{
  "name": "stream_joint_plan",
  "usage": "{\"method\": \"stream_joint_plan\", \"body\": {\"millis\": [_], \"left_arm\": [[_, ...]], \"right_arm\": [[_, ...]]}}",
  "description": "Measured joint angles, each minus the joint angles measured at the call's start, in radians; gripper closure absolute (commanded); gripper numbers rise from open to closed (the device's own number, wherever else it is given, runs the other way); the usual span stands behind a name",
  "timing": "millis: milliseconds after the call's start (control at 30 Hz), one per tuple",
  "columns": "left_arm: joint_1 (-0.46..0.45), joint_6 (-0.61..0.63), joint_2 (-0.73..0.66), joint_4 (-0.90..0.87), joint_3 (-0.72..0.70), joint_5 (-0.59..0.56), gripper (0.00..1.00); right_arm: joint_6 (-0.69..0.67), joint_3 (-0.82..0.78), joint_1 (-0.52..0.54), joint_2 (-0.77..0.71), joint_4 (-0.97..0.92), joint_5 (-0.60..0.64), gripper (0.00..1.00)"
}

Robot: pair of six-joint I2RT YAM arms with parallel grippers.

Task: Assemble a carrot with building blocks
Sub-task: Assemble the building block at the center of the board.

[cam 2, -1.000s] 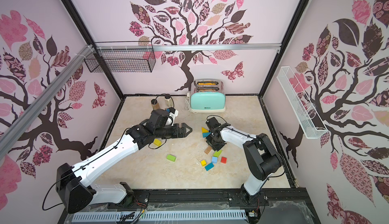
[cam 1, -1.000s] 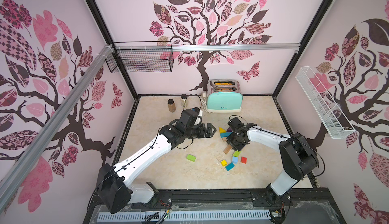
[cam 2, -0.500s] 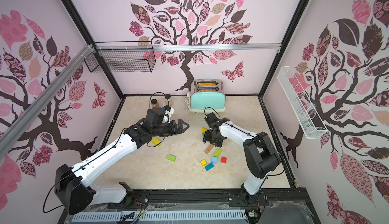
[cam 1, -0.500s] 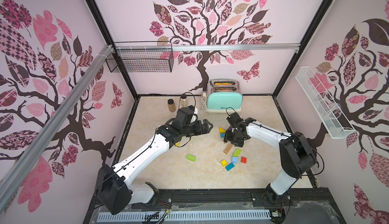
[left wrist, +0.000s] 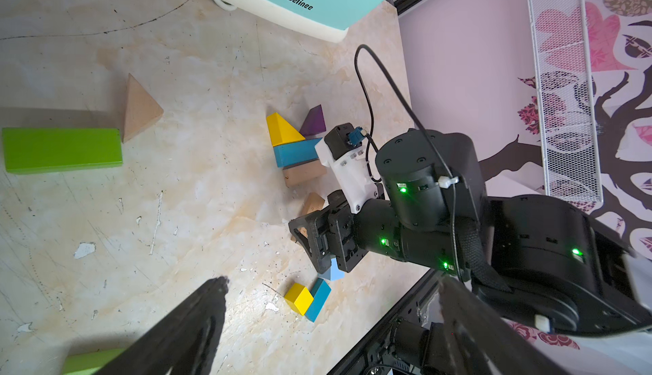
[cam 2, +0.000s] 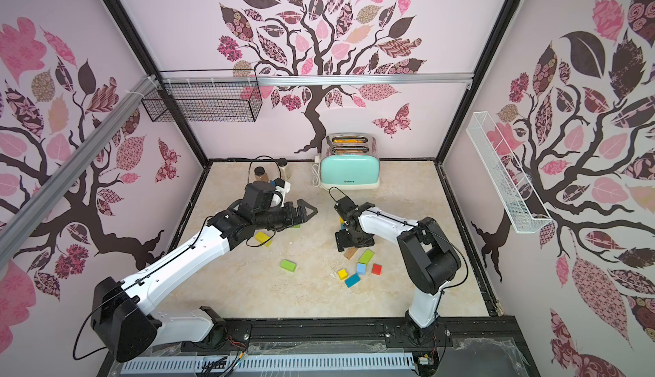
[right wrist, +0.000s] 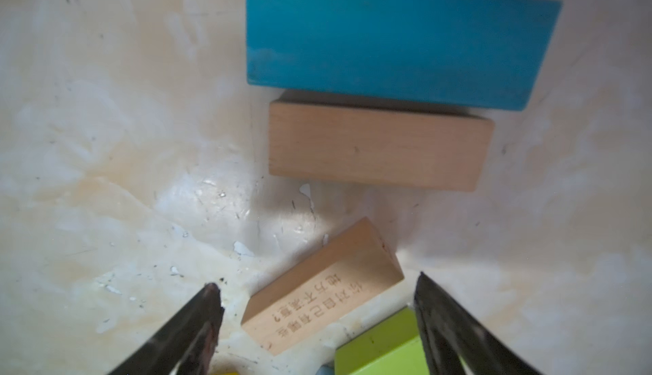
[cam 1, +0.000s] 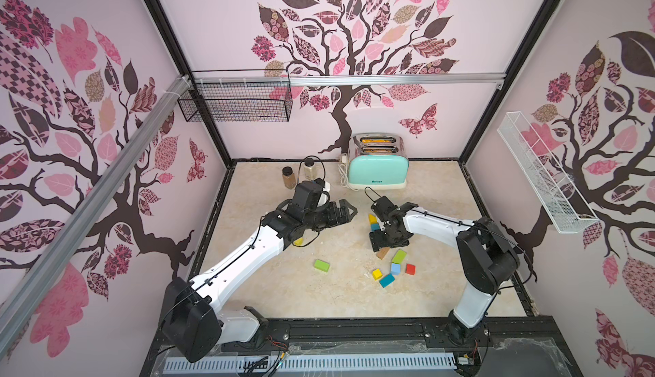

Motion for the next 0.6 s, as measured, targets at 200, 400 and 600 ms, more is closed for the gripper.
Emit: {"method": "stream_joint_plan", "body": {"millis": [200, 400, 600], "left_arm": [[0.000, 0.000, 0.004, -0.001, 0.000, 0.008, 0.02], [0.000, 0.000, 0.012, -0.006, 0.000, 0.015, 0.02], [0.000, 0.000, 0.012, -0.007, 0.000, 0.016, 0.02]], "right_arm": [[-0.076, 0.000, 0.010, 0.005, 0.005, 0.045, 0.12], [-0.134, 0.000, 0.012, 0.016, 0.005, 0.010, 0.12], [-0.176, 0.000, 0.012, 0.016, 0.007, -0.031, 0.12]]}}
